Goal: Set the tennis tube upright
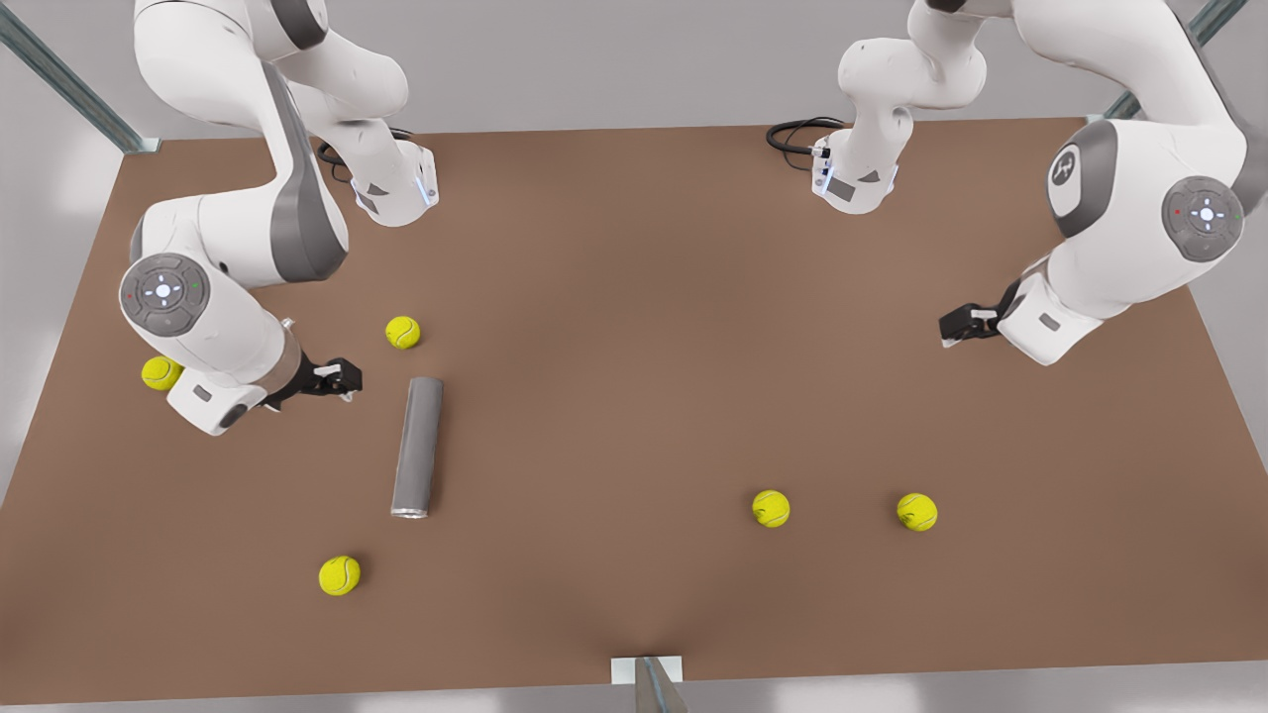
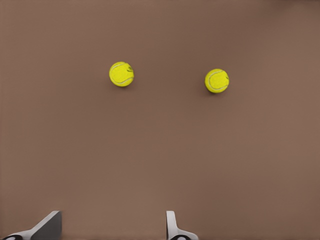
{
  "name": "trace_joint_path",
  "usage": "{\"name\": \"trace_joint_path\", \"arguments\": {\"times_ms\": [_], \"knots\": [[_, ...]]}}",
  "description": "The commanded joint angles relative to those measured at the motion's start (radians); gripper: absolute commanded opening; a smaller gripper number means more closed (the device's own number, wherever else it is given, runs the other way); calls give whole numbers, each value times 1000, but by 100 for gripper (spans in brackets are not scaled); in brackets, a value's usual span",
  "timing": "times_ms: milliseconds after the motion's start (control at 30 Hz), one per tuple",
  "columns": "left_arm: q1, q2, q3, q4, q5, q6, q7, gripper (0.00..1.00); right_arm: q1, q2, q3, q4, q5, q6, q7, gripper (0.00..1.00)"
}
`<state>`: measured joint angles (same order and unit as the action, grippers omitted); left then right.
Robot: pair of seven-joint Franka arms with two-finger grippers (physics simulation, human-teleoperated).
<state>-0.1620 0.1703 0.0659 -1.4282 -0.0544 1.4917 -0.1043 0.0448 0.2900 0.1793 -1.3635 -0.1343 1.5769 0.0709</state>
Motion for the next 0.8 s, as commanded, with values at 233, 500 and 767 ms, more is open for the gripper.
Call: {"name": "trace_joint_path", "arguments": {"times_ms": [233, 500, 767], "knots": [[1, 0, 0, 0, 5, -11, 2, 100, -2, 28, 3, -298, -2, 270, 87, 100], [6, 23, 0, -2, 4, -18, 2, 100, -80, 144, 3, -421, 99, 466, 241, 100], [18, 32, 0, -2, 5, -21, 2, 100, -57, 227, 2, -436, 88, 491, 268, 100]]}}
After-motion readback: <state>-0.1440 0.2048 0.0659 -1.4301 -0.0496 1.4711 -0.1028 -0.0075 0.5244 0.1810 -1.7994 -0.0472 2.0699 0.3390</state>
